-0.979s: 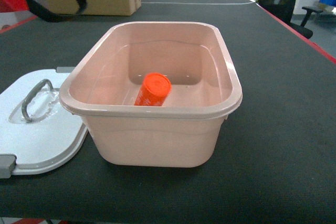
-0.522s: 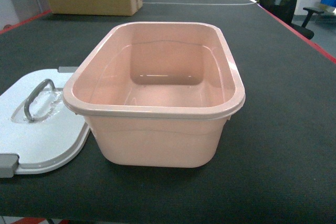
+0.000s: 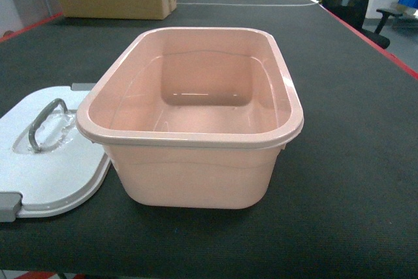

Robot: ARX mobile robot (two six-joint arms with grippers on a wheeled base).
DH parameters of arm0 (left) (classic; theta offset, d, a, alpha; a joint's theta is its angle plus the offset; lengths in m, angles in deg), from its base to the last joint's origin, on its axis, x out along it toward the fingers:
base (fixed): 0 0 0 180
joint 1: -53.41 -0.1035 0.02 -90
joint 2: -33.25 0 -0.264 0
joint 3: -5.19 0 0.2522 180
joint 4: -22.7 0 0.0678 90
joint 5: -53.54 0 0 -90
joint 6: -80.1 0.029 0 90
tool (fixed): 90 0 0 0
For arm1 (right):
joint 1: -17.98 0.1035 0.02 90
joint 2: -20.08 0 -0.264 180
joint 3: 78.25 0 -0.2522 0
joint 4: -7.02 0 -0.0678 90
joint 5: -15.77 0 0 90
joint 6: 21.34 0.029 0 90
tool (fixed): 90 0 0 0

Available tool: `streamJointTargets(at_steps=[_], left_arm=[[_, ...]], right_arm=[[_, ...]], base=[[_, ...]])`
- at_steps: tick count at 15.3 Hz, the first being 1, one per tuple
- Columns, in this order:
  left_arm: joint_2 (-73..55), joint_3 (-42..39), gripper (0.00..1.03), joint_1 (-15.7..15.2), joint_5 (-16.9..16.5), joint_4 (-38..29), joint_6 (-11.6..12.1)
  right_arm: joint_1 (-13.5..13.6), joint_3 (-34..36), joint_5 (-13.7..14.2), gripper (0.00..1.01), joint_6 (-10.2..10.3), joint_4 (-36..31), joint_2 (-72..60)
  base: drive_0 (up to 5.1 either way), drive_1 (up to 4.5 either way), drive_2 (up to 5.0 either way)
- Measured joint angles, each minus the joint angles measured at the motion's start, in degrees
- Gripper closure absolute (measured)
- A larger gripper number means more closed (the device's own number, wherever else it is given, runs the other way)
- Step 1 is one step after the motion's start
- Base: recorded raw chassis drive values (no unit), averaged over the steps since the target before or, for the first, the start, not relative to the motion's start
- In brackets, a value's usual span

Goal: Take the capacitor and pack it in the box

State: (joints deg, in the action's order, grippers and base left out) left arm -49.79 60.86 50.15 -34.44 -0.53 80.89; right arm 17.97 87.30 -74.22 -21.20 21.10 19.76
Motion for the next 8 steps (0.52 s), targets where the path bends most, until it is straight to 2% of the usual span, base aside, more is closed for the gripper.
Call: streamJointTargets(at_steps=[8], left_arm=[[-5.7,-2.8,0.05,-0.5,1.0,-4.6,0.2]], right_arm=[[0.0,0.0,0.0,0.03,0.0,0.0,0.0]], base=[[0.0,0.0,0.0]])
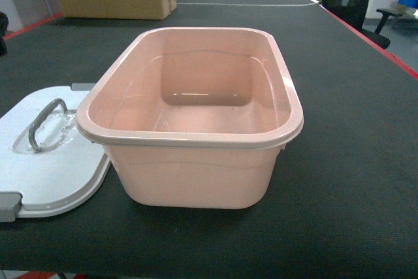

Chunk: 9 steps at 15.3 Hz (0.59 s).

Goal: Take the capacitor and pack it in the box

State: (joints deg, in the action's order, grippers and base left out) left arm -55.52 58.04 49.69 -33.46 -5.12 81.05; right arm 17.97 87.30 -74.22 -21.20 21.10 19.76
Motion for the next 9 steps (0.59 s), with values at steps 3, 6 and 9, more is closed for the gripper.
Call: streamJointTargets(at_steps=[3,6,9], left_arm=[[-11.4,-0.3,0.05,-1.9,-1.4,-3.9,1.0],[-28.7,8.5,0.05,-3.1,-3.0,-5.0,3.0],[-33.1,11.8,0.05,-3.6,-3.3,-3.7,4.2]], right_arm=[[0.0,0.0,0.0,0.03,0.0,0.0,0.0],[0.0,0.0,0.0,0.03,0.0,0.0,0.0],[0.0,0.0,0.0,0.03,0.0,0.0,0.0]], base=[[0.0,0.0,0.0],[0.0,0.0,0.0],[0.0,0.0,0.0]])
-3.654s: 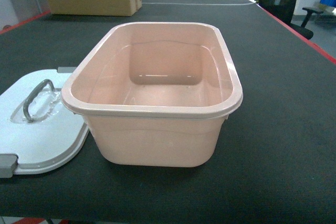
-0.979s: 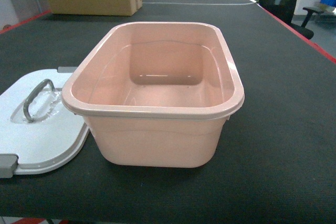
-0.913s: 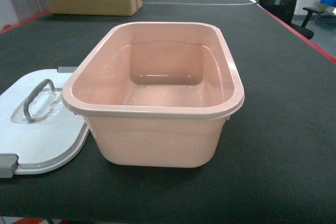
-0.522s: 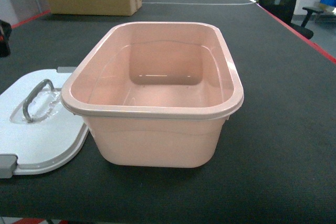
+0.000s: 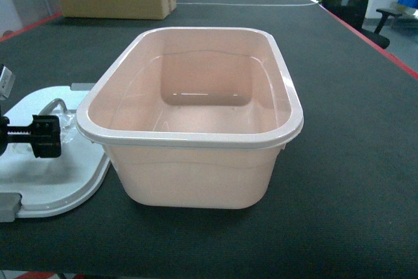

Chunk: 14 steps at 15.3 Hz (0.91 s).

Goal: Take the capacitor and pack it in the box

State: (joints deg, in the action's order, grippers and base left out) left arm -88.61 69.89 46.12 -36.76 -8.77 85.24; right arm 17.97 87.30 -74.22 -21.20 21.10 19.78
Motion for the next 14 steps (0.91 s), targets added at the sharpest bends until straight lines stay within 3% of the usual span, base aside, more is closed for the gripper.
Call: streamJointTargets(at_steps=[1,3,6,9,14], left_arm=[[-0.1,0.3,0.11,0.0,-0.2,-0.3,0.3],[-0.8,1.0,0.36,0.0,-0.7,-0.8,0.5],[-2.3,1.0,0.64,0.0,-1.0,-1.3,0.5],[-2.3,1.0,1.01,0.5,-1.2,-2.7,0.7],[7.1,-1.0,1.01,-1.9,1.0,0.6,-0.7]], right_arm=[[0.0,0.0,0.0,0.03,0.0,0.0,0.0],[0.0,0.0,0.0,0.03,0.0,0.0,0.0],[0.0,0.0,0.0,0.03,0.0,0.0,0.0],[0.0,0.0,0.0,0.03,0.0,0.0,0.0],[0.0,0.0,0.0,0.03,0.0,0.0,0.0]], base=[[0.0,0.0,0.0],[0.0,0.0,0.0],[0.0,0.0,0.0],[0.0,0.0,0.0],[0.0,0.0,0.0]])
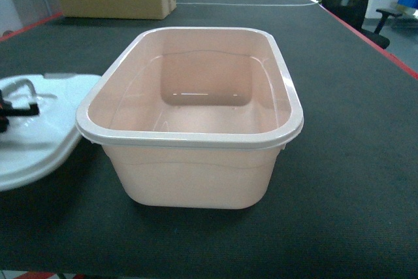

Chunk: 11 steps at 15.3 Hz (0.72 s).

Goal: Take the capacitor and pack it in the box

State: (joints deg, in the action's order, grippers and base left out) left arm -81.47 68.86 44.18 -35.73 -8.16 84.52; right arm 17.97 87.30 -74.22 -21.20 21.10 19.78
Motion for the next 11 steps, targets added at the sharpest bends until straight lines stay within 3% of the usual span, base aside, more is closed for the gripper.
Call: streamJointTargets(at_steps=[4,7,11], left_arm=[[15.9,1.9,1.01,-0.4,4.5,7.5,-1.3],[24.0,5.3,1.01,6.5,9.4,13.2,-2.8],[24.9,8.4,1.01,20.5,15.7,16.3,-5.7]], right_arm=[[0.0,0.0,0.0,0.03,0.0,0.0,0.0],[0.0,0.0,0.0,0.03,0.0,0.0,0.0],[0.0,0.0,0.0,0.03,0.0,0.0,0.0]], base=[[0.0,0.0,0.0],[0.0,0.0,0.0],[0.0,0.0,0.0]])
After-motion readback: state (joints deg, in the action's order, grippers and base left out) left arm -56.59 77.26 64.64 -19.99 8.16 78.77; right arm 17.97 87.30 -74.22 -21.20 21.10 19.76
